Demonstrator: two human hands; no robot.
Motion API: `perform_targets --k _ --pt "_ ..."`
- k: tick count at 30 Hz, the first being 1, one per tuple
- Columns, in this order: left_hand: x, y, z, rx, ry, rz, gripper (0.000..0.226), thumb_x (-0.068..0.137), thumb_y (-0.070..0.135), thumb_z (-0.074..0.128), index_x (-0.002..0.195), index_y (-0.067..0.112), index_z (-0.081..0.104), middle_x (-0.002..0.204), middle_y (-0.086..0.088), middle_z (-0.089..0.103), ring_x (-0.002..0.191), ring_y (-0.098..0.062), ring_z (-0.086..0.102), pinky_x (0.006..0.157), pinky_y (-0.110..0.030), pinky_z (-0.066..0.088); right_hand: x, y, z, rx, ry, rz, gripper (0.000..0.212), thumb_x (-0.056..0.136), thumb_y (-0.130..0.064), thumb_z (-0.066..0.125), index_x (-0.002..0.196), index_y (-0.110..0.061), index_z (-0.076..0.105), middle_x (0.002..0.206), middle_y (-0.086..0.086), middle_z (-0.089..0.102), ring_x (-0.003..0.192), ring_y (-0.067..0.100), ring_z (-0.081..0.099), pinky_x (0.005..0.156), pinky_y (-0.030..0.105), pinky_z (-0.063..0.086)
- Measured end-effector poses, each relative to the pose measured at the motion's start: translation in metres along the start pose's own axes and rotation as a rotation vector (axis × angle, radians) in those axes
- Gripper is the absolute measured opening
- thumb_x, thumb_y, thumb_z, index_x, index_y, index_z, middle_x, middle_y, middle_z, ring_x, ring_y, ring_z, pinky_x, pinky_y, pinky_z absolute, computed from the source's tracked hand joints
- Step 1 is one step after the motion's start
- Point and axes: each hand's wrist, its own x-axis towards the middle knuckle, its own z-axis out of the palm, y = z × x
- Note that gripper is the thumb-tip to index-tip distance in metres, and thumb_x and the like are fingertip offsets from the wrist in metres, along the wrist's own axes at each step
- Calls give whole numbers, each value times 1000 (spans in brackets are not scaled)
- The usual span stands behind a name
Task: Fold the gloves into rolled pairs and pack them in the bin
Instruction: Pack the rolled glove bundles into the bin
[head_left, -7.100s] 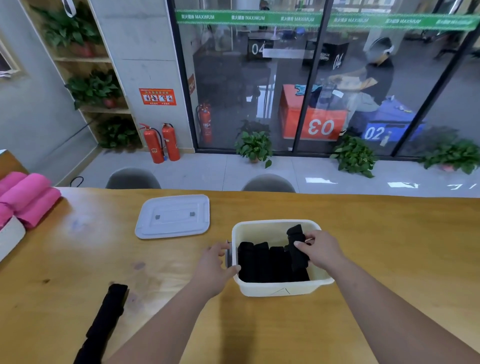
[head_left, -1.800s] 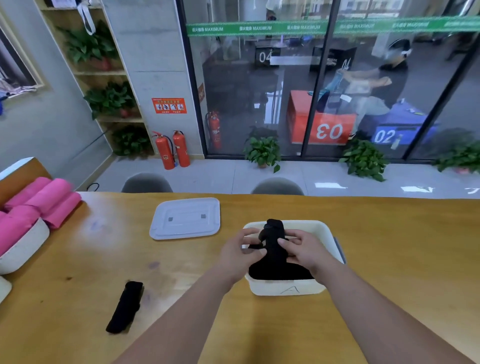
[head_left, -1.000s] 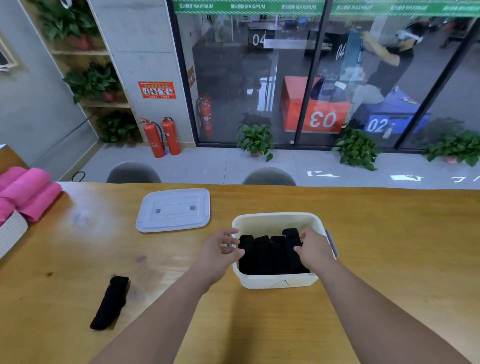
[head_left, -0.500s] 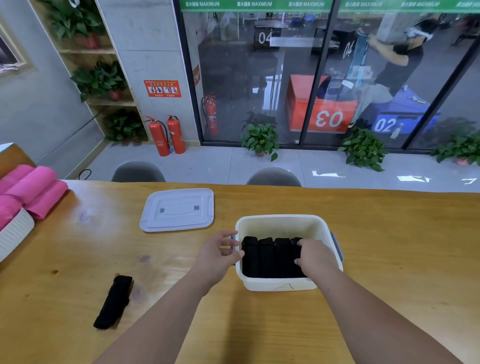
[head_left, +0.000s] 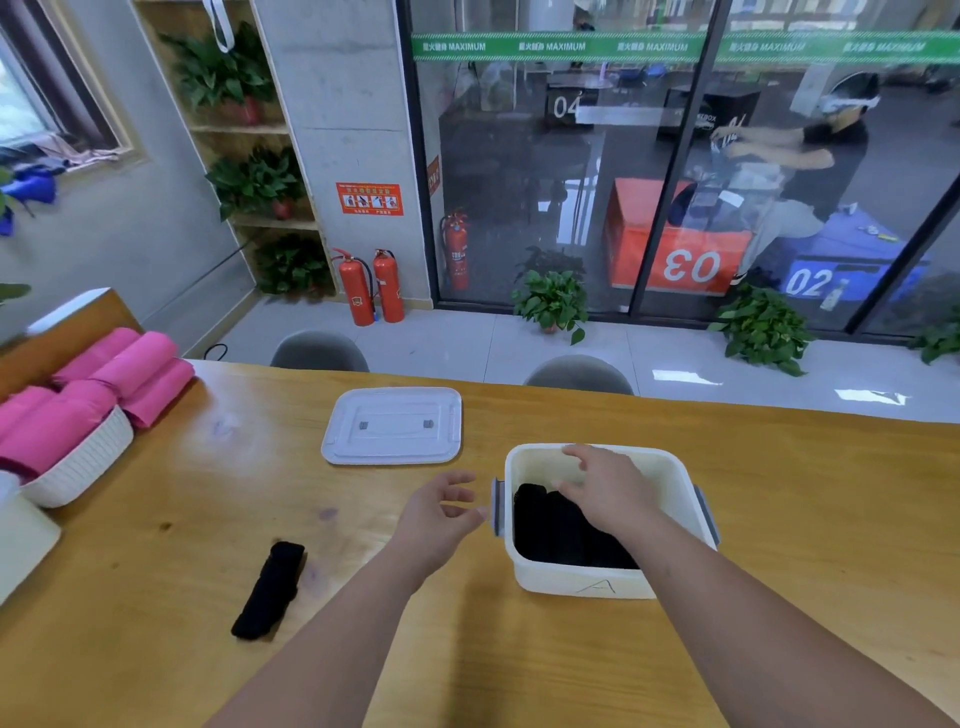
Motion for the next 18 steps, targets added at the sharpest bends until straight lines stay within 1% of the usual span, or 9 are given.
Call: perform_targets --k 3,5,7,9,11,12,14,16,18 --pt "-9 -11 -15 25 49 -9 43 90 35 82 129 40 64 118 13 68 98 -4 70 74 -21 53 -3 -29 7 101 -51 -45 59 95 -48 72 150 -41 51 140 -8 62 127 18 59 96 39 54" --pt "-15 -21 -27 30 82 -24 42 90 35 82 128 39 64 118 13 67 98 -4 70 76 -24 56 -5 -49 14 136 -85 -86 62 94 -52 73 151 -40 50 139 -7 62 127 18 59 100 39 53" --pt "-21 -31 -40 50 119 -28 42 90 37 82 128 39 64 118 13 66 100 -5 69 81 -29 60 -6 -69 24 155 -122 -126 65 93 -53 74 152 -39 50 138 -6 62 122 17 61 99 37 52" --pt "-28 -41 -54 71 152 -41 42 91 40 81 128 40 63 120 14 65 103 -6 66 84 -31 60 -9 -88 35 174 -160 -161 67 92 -53 76 152 -37 50 138 -4 63 110 15 64 95 35 53" --pt "-34 -54 -68 102 179 -63 44 90 44 80 130 41 62 122 16 63 108 -4 63 86 -31 58 -11 -104 49 183 -198 -184 68 91 -54 76 151 -39 50 137 -5 62 107 15 66 88 35 57" --pt "-38 -60 -75 121 193 -74 45 90 45 80 131 41 61 123 17 62 110 -2 61 89 -32 57 -12 -112 56 178 -218 -195 68 91 -55 76 151 -39 49 136 -6 62 108 15 66 87 36 58" --pt "-44 -70 -88 161 220 -95 48 90 47 79 134 41 60 127 17 61 114 -3 59 95 -33 54 -15 -124 69 151 -255 -225 69 90 -57 76 151 -39 49 137 -6 62 115 16 64 95 38 56" --pt "-51 -80 -101 198 245 -115 50 91 47 78 137 39 59 130 15 59 118 -6 58 96 -31 51 -19 -136 83 127 -287 -245 69 90 -59 75 150 -39 49 137 -7 63 119 17 63 100 38 52" --pt "-57 -91 -113 241 274 -134 52 92 48 77 140 37 58 132 13 57 120 -8 57 94 -28 47 -23 -147 95 108 -311 -265 69 90 -58 76 150 -38 50 135 -7 63 119 17 62 98 36 52"
